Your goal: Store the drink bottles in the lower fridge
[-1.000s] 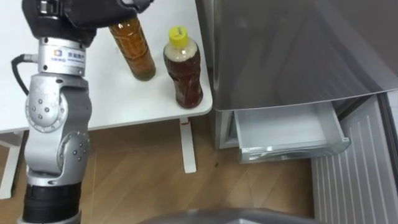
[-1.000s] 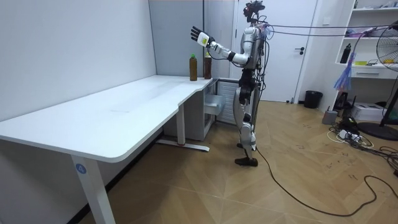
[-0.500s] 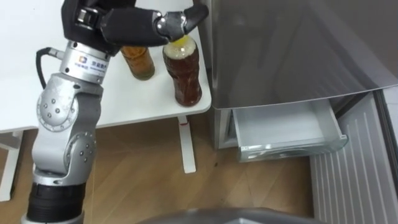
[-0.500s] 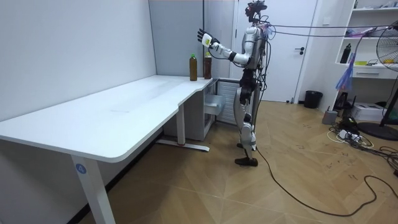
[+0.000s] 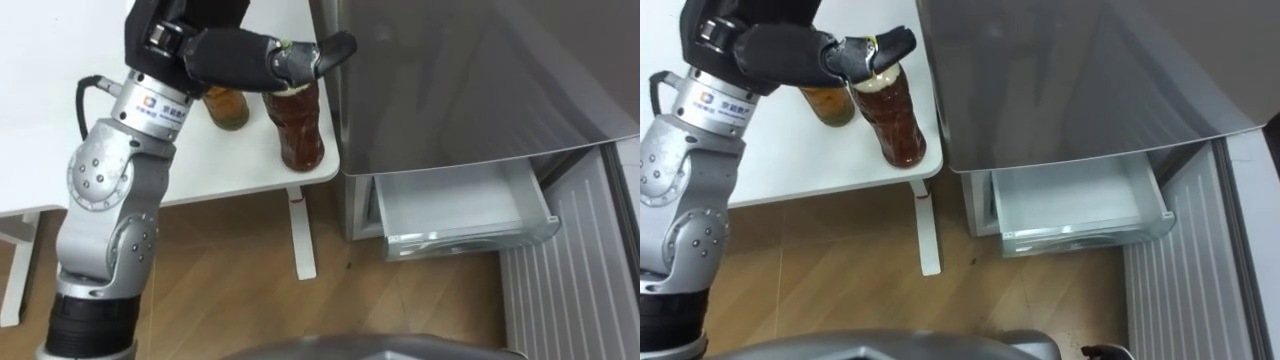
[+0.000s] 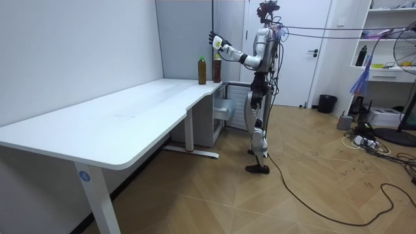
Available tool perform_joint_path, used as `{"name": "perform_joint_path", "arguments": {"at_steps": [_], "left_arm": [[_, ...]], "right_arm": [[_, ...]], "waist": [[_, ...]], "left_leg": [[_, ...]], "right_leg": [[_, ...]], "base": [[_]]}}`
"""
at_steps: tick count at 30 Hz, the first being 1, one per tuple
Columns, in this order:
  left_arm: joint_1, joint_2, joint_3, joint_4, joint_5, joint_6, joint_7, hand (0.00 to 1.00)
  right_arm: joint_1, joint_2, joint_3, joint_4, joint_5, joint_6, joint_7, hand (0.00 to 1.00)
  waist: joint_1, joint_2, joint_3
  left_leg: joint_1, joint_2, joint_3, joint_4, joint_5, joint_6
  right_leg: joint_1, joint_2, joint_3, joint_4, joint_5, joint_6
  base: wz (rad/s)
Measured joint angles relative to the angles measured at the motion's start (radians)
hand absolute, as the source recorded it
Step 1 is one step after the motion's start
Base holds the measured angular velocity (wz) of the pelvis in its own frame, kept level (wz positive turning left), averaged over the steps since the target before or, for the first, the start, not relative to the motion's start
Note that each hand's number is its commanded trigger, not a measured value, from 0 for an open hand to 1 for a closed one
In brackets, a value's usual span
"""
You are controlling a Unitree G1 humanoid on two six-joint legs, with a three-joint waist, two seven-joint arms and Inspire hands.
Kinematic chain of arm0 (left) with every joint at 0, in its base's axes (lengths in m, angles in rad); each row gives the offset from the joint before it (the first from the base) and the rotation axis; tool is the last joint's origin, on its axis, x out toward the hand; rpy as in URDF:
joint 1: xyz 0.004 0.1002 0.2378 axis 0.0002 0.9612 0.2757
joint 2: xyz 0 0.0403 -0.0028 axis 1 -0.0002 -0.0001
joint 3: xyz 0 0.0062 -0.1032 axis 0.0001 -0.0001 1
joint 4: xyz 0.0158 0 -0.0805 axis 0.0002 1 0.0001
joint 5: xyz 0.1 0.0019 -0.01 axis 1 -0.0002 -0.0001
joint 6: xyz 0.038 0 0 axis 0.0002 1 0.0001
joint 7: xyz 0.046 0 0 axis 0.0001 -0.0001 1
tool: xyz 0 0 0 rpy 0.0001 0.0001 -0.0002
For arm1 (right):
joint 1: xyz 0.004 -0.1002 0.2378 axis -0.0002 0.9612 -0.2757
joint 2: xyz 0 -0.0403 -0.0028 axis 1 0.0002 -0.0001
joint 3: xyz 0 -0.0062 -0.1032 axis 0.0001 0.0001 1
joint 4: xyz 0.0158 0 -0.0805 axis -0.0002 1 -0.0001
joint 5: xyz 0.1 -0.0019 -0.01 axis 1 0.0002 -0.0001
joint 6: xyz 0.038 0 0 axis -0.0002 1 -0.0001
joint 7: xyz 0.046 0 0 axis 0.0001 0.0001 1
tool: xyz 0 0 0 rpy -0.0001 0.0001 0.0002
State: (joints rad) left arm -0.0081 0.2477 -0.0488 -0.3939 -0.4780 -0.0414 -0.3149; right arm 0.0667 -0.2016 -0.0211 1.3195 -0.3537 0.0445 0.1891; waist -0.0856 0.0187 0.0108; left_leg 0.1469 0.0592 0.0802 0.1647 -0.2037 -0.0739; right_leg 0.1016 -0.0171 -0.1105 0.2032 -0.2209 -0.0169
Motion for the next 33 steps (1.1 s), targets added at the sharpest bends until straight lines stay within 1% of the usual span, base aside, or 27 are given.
{"name": "perform_joint_path", "arguments": {"at_steps": [1,6,8,14,16,18,20,22,26,33], "left_arm": [[0.002,0.0,-0.003,0.001,0.0,0.001,-0.003,0.0],[0.034,0.0,-0.007,0.002,0.001,0.035,-0.029,0.0],[0.041,0.0,-0.007,0.002,0.001,0.04,-0.029,0.0],[0.051,0.0,-0.007,0.003,0.001,0.043,-0.028,0.0],[0.054,0.0,-0.007,0.02,0.001,0.043,-0.027,0.0],[0.055,0.002,-0.008,0.063,0.005,0.046,-0.019,0.0],[0.063,0.005,-0.008,0.083,0.01,0.057,-0.011,0.0],[0.075,0.008,-0.008,0.086,0.013,0.064,-0.001,0.0],[0.087,0.01,-0.008,0.086,0.02,0.066,0.0,0.0],[0.092,0.01,-0.008,0.086,0.039,0.066,0.003,0.0]], "right_arm": [[0.0,0.0,0.0,0.0,0.0,0.0,-0.001,0.0],[0.003,0.0,0.0,0.001,0.002,0.002,-0.003,0.0],[0.003,0.0,0.0,0.0,0.002,0.001,-0.004,0.0],[0.002,0.0,0.0,0.001,0.002,0.002,-0.006,0.0],[0.002,0.0,0.003,0.001,0.002,0.009,-0.015,0.0],[-0.001,0.0,0.024,0.001,0.001,0.018,-0.026,0.0],[0.0,0.0,0.035,0.001,0.001,0.022,-0.027,0.0],[0.0,0.0,0.041,0.001,0.0,0.022,-0.027,0.0],[0.0,-0.001,0.041,0.006,0.0,0.023,-0.026,0.0],[0.0,-0.001,0.046,0.013,0.001,0.022,-0.023,0.0]], "waist": [[0.0,0.0,0.0002],[0.002,0.0,0.0],[0.002,0.0,0.0],[0.003,0.0,-0.0004],[0.005,0.001,-0.0011],[0.006,0.002,-0.0017],[0.007,0.002,-0.0019],[0.008,0.004,-0.003],[0.01,0.007,-0.0086],[0.011,0.007,-0.0084]], "left_leg": [[0.001,0.0,0.0,0.0,0.0,0.0],[0.001,0.0,0.0,0.0,0.0,0.0],[0.001,0.0,0.0,0.0,0.0,0.0],[0.001,0.001,0.0,0.0,0.0,0.0],[0.002,0.001,0.0,0.0,0.0,0.0],[0.002,0.001,0.0,0.0,0.0,0.0],[0.0,0.001,0.001,0.0,0.0,0.0],[-0.003,0.001,0.002,0.0,0.0,0.0],[-0.007,0.001,0.002,0.0,0.0,0.0],[-0.004,0.001,0.003,0.0,0.0,0.0]], "right_leg": [[0.0,0.0,0.0,0.0,0.0,0.0],[0.0,0.0,-0.002,0.001,0.0,0.0],[0.0,0.0,-0.002,0.001,0.0,0.0],[0.001,0.0,-0.003,0.002,0.0,0.0],[0.002,0.0,-0.003,0.002,0.0,0.0],[0.002,0.0,-0.004,0.002,0.0,0.0],[0.001,0.0,-0.004,0.002,0.0,0.0],[-0.003,0.0,-0.004,0.002,0.0,0.0],[-0.007,0.001,-0.004,0.002,0.0,0.0],[-0.004,0.001,-0.003,0.002,0.0,0.0]], "base": [[0.0],[0.0],[0.0],[0.0],[0.0],[0.0],[0.0],[0.0],[0.0],[0.0]]}}
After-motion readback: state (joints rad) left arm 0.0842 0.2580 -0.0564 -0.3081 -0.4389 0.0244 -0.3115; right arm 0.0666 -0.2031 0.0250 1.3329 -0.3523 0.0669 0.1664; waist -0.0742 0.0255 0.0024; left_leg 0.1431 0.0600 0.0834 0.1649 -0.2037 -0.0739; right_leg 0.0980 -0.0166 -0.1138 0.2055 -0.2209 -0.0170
